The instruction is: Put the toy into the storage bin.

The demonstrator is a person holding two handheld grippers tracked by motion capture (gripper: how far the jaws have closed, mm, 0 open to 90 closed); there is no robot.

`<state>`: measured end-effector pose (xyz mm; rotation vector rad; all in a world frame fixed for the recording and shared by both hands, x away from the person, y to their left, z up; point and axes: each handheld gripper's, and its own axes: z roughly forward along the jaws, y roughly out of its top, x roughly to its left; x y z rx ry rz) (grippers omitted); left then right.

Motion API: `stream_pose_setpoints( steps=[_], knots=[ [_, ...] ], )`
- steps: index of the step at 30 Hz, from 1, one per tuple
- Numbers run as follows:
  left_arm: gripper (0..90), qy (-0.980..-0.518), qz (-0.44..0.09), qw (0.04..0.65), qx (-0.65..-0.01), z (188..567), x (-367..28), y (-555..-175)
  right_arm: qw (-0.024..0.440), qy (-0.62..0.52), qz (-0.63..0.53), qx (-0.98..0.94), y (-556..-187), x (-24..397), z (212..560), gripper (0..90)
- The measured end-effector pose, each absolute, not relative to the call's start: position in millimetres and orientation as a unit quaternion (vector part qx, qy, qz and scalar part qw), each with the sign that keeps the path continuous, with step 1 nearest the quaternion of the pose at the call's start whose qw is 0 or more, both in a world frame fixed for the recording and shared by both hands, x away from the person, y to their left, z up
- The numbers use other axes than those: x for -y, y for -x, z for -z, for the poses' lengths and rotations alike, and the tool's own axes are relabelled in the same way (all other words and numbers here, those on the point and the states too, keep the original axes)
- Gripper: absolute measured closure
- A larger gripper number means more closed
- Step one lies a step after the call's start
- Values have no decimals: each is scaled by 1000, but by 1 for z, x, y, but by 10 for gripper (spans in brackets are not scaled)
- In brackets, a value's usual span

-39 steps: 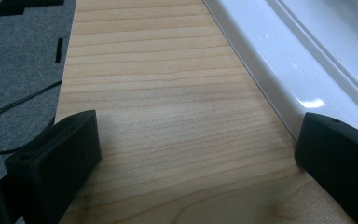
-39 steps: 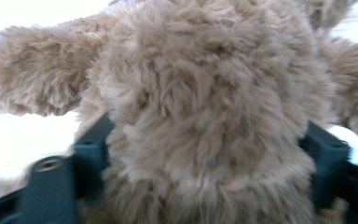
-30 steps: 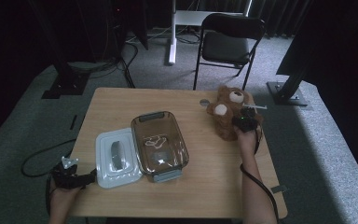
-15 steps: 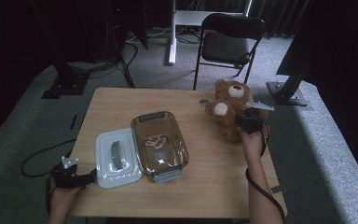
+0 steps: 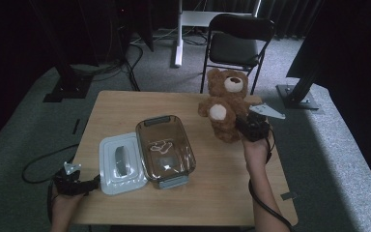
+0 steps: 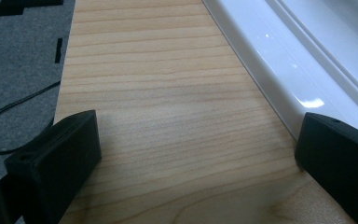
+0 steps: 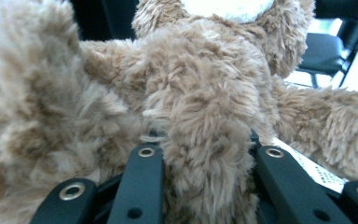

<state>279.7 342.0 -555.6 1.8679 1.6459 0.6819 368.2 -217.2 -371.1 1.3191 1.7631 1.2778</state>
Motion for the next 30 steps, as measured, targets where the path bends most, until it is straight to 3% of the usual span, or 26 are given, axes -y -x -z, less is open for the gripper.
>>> stream_pose_setpoints(
  steps=[7, 15, 22, 30],
  knots=[
    [8, -695, -254, 277, -613, 556, -342, -280, 294, -450, -517, -666, -344, 195, 348, 722],
    [8, -695, -253, 276, -613, 556, -342, -280, 265, -393, -549, -688, -320, 159, 338, 721],
    [8, -695, -253, 277, -613, 556, -342, -280, 231, -358, -557, -713, -310, 122, 347, 721],
    [8, -695, -254, 276, -613, 556, -342, -280, 198, -333, -534, -751, -306, 81, 381, 719]
  ],
)
